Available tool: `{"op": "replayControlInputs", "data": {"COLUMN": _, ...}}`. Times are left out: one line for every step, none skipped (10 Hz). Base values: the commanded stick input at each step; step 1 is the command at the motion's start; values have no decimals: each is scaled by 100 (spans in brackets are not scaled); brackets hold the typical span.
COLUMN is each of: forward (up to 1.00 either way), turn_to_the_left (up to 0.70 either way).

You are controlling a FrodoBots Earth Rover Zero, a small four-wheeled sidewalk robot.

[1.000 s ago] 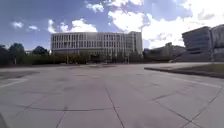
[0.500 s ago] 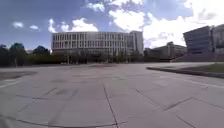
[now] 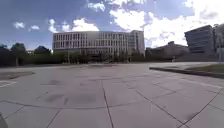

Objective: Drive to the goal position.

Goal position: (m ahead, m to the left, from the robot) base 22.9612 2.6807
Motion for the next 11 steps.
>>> {"op": "replayControlInputs", "data": {"forward": 70, "turn_to_the_left": 0}}
{"op": "replayControlInputs", "data": {"forward": 70, "turn_to_the_left": 0}}
{"op": "replayControlInputs", "data": {"forward": 70, "turn_to_the_left": 0}}
{"op": "replayControlInputs", "data": {"forward": 70, "turn_to_the_left": 0}}
{"op": "replayControlInputs", "data": {"forward": 70, "turn_to_the_left": 0}}
{"op": "replayControlInputs", "data": {"forward": 70, "turn_to_the_left": 0}}
{"op": "replayControlInputs", "data": {"forward": 70, "turn_to_the_left": 0}}
{"op": "replayControlInputs", "data": {"forward": 70, "turn_to_the_left": 0}}
{"op": "replayControlInputs", "data": {"forward": 70, "turn_to_the_left": 0}}
{"op": "replayControlInputs", "data": {"forward": 70, "turn_to_the_left": 0}}
{"op": "replayControlInputs", "data": {"forward": 70, "turn_to_the_left": 0}}
